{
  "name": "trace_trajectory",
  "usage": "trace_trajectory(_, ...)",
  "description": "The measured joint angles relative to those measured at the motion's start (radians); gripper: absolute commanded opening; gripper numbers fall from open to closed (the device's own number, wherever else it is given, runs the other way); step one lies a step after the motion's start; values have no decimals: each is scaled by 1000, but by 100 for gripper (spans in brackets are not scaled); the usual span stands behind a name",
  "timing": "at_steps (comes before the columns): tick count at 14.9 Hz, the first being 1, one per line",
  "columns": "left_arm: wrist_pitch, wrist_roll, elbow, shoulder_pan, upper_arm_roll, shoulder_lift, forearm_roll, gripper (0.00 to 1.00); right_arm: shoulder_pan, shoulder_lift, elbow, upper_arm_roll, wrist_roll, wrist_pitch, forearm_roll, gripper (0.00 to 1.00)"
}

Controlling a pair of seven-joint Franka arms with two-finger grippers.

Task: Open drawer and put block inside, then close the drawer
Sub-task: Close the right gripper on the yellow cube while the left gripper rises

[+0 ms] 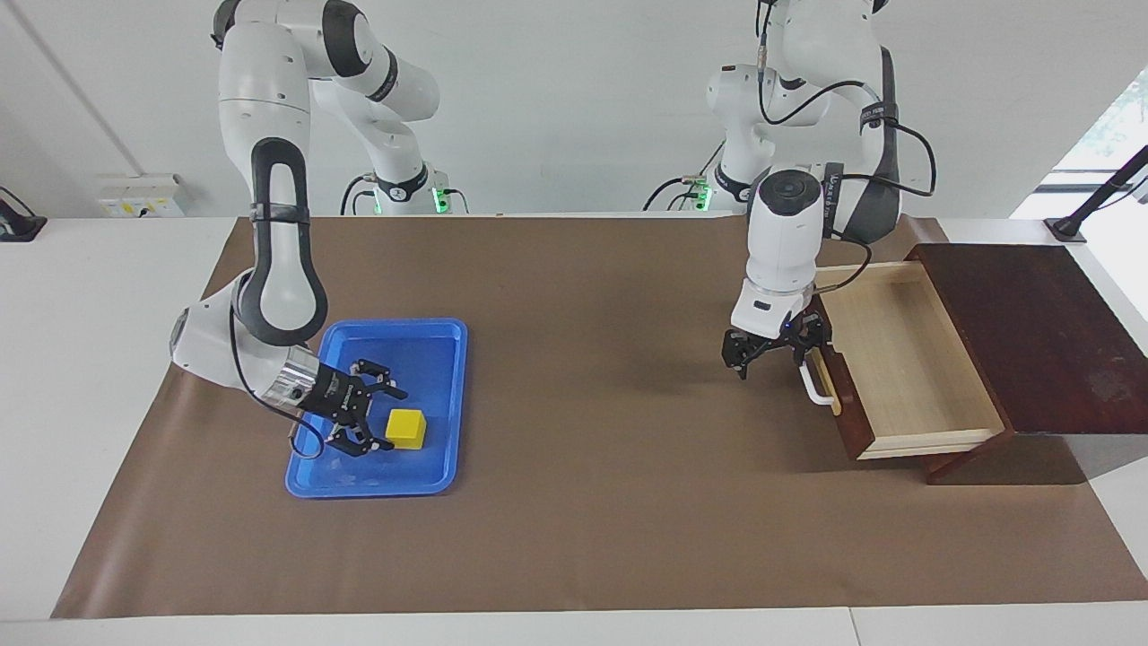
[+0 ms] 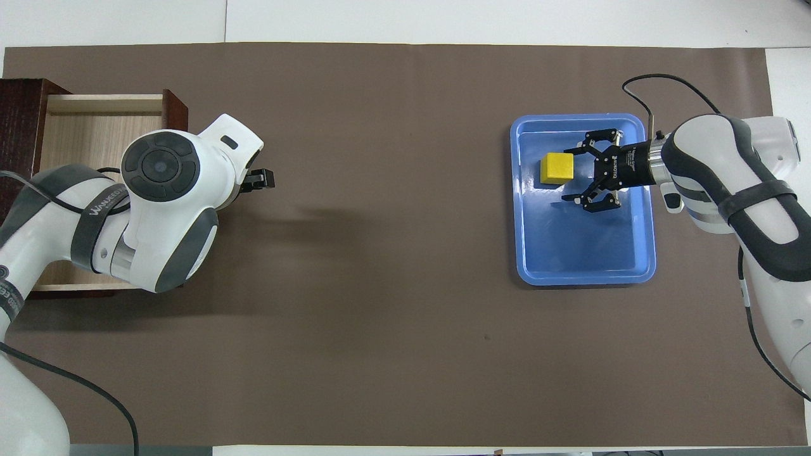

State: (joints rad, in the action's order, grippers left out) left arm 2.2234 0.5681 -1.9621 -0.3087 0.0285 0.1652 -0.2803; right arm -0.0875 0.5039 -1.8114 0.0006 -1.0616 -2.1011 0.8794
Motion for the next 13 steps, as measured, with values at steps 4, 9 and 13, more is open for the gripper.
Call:
trace_trajectory(4,-207,12,173,1,-6,17,120,100,0,-2,-4,0,28,0,3,53)
trace_trajectory(9,-304,232,296,0,-2,44,147,100,0,-8,-5,0,63,1,3,0)
trace_trajectory(13,-304,432,318,1,-9,24,207,100,1,-15,28,0,94,36,3,0)
